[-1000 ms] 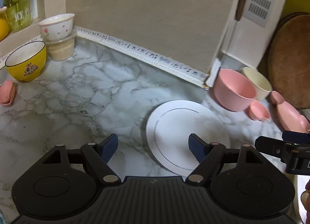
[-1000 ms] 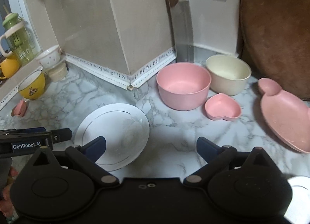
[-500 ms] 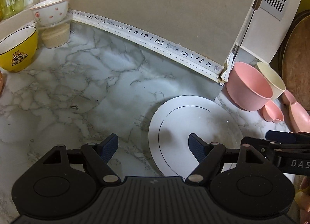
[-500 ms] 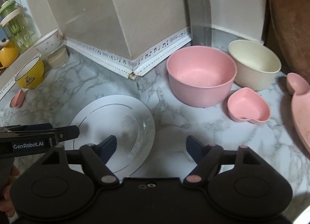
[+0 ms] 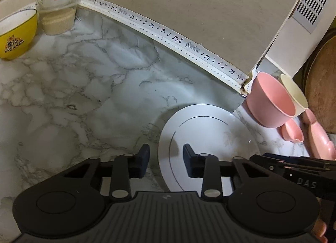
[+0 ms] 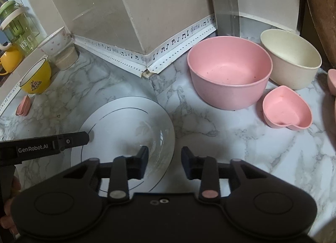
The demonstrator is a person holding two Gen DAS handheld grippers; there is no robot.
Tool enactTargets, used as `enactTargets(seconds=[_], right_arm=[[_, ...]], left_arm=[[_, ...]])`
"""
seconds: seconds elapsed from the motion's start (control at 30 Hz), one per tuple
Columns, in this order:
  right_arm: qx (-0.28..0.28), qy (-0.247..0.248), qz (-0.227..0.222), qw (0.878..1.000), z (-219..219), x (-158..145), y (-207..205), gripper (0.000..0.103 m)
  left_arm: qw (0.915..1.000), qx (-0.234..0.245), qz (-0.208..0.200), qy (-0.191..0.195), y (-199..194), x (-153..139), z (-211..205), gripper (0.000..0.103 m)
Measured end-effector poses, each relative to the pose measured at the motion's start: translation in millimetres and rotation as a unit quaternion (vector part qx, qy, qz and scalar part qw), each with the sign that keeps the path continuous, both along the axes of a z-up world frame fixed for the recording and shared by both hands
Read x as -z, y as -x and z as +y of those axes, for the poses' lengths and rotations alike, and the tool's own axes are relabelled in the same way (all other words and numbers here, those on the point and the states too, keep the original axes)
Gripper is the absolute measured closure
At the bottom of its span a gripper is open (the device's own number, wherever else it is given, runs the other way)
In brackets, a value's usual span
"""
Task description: Organize plates and bowls
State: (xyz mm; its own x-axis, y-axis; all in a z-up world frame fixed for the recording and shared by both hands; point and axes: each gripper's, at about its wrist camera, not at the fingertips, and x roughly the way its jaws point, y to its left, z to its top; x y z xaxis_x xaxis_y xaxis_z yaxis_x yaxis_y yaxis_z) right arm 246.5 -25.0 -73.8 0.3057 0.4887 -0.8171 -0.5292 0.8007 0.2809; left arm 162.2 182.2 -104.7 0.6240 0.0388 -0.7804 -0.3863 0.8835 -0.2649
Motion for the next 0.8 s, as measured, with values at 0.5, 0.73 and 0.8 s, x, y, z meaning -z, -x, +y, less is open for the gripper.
enactTargets(seconds=[0.5,0.73,0.8], right_arm=[[0.022,-0.014,0.028,0.999,-6.7,6.6,-2.7,0.09],[0.022,-0.011,0.023,0.999,-8.6,5.2,0.1,0.091],[0.022,-0.01,0.023,0.999,-9.6,4.9,1.1,0.091]], left_arm=[[0.9998,0.003,0.01,0.018,-2.7,6.6,5.5,0.088],[0.9999,0.007,0.007,0.013,-1.0,5.5,5.0,0.091],[0.9999,0.01,0.007,0.012,0.0,5.1,4.2,0.091]])
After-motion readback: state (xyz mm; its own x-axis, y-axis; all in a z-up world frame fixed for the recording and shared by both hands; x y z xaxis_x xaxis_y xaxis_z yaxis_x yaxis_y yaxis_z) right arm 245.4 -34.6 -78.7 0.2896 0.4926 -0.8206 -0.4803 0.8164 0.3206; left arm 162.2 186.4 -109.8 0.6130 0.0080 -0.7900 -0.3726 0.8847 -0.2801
